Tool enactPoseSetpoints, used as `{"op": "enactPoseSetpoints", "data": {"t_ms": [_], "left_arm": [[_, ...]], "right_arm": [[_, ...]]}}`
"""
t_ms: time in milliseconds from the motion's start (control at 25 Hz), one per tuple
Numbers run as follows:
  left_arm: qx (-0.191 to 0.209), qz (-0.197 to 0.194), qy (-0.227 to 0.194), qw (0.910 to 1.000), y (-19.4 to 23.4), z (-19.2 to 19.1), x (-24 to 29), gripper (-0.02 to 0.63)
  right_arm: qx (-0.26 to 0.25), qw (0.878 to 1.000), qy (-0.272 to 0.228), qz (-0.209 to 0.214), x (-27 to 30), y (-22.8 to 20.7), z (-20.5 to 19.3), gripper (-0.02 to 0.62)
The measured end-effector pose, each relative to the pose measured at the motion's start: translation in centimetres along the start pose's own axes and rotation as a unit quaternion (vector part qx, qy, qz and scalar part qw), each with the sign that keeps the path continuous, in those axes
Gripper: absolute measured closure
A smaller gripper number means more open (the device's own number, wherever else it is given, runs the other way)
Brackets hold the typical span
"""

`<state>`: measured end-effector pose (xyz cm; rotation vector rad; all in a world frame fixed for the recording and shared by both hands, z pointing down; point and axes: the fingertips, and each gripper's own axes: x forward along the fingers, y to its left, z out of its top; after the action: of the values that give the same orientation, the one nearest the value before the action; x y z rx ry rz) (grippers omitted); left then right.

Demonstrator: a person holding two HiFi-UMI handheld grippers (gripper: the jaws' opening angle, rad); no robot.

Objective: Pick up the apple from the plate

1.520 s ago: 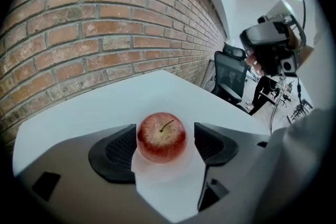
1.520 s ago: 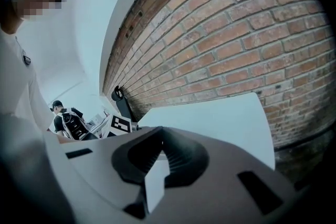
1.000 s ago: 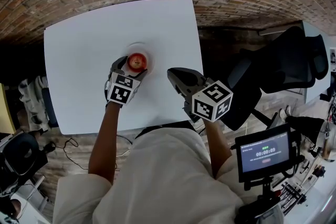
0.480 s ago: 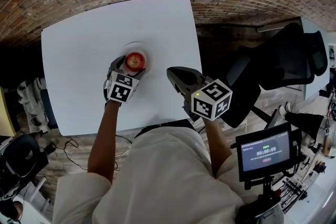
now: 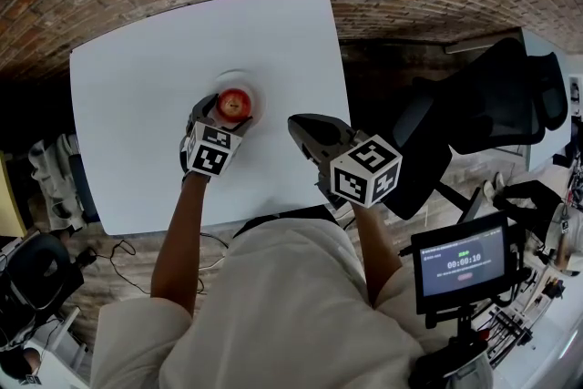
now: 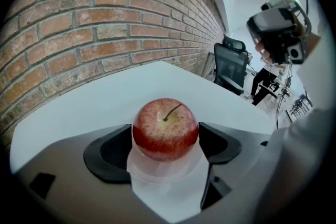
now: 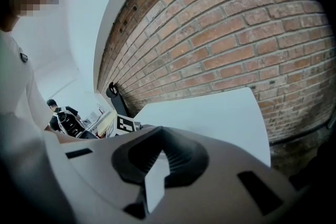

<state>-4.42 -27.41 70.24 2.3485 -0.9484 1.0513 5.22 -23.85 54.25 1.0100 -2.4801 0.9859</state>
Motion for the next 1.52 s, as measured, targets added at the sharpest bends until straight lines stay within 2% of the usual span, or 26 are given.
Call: {"op": "enactPoseSetpoints", "data": {"t_ms": [960,1320,1520], "left_arm": [[0.012,0.011,0.011,0.9998,0.2,-0.1,0.0,0.219],[0.021,0.009,-0.017,0.9996,-0.8,0.2,-2.6,0.219],[0.019,0.008,-0.031,0.9993,-1.6,1.2,-2.4,0.219]], "right_arm": [[0.002,1.000,-0.003,-0.002,-0.6,-0.2,-0.2,0.592],[-0.010,1.000,-0.012,-0.011,-1.8,1.9,-0.3,0.592],[-0.011,1.000,-0.017,-0.015,-2.7,1.1,0.0,0.592]]}}
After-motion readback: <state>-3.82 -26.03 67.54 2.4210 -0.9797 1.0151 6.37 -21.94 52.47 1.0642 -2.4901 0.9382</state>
